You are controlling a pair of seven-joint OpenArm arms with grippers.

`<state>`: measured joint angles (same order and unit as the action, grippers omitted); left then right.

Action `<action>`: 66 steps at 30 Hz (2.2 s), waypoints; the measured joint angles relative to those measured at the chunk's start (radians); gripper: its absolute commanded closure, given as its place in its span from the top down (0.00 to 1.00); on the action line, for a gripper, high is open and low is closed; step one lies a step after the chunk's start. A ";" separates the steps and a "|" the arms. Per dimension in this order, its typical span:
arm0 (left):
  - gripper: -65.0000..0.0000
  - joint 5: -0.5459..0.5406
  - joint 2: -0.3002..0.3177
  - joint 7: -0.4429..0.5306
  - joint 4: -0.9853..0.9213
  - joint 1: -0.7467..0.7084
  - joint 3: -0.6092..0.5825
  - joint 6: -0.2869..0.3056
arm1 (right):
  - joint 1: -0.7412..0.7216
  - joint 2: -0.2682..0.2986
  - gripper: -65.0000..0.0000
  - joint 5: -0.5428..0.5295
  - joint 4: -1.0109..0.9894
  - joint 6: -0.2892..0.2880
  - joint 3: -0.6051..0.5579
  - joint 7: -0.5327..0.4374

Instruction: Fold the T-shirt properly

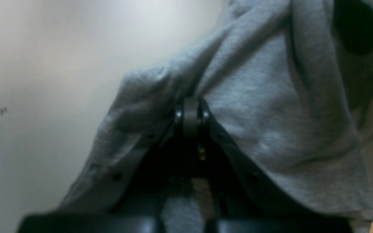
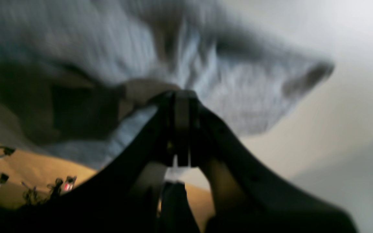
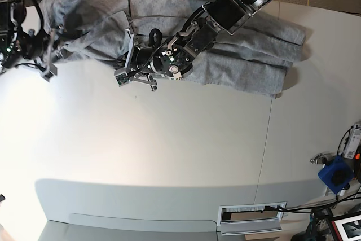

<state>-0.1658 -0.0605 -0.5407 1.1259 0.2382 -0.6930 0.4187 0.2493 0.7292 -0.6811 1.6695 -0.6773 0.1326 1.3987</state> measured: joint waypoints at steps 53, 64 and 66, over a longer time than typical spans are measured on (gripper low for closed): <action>0.00 -0.011 0.003 0.000 0.000 0.000 0.000 -0.004 | -0.017 -0.583 0.47 0.446 0.094 0.237 0.368 -0.342; 0.00 -0.014 0.003 -0.005 0.000 -0.002 0.000 -0.005 | -0.078 -0.582 0.47 0.420 0.013 0.251 0.369 -0.299; 0.00 -0.014 0.003 -0.001 0.000 -0.006 0.001 -0.005 | -0.080 -0.582 0.47 0.419 0.013 0.251 0.369 -0.296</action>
<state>-0.1799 -0.0574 -0.5419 1.1259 0.2325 -0.6918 0.4137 0.1692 0.1471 -0.2623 1.6829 -0.4259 0.5018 1.1027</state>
